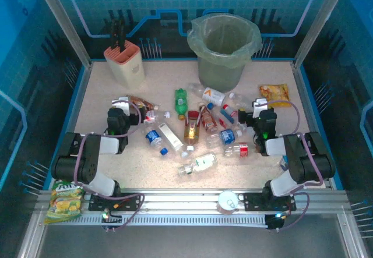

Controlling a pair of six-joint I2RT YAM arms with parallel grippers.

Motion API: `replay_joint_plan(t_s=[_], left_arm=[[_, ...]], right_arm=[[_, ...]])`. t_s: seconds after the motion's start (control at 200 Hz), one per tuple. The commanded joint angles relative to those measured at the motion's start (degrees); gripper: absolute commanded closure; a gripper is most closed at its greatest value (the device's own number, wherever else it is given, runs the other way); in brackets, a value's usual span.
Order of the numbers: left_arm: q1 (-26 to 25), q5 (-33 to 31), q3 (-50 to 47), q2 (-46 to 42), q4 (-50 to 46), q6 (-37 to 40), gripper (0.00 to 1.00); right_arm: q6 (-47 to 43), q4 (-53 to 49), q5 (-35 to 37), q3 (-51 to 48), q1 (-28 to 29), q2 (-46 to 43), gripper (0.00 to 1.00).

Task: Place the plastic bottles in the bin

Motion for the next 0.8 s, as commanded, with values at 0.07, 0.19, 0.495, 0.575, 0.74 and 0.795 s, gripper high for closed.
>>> replay_joint_plan(t_s=[0.07, 0.19, 0.495, 0.575, 0.74, 0.795], left_arm=[[0.0, 0.6, -0.5, 0.4, 2.0, -0.2, 0.01], [0.0, 0.8, -0.5, 0.4, 1.9, -0.2, 0.01], [0.1, 1.0, -0.3, 0.3, 1.6, -0.3, 0.01], [0.5, 1.7, -0.2, 0.3, 1.3, -0.5, 0.01], [0.8, 2.3, -0.3, 0.3, 1.3, -0.7, 0.01], [0.8, 1.7, 0.6, -0.6, -0.4, -0.8, 0.01]], right_arm=[[-0.5, 1.6, 0.9, 0.6, 0.2, 0.0, 0.00], [-0.5, 1.6, 0.9, 0.6, 0.1, 0.0, 0.00], [-0.2, 1.0, -0.2, 0.7, -0.3, 0.0, 0.00], [-0.1, 1.0, -0.2, 0.8, -0.4, 0.0, 0.00], [-0.1, 0.9, -0.5, 0.8, -0.5, 0.0, 0.00], [-0.3, 0.8, -1.9, 0.8, -0.7, -0.2, 0.00]])
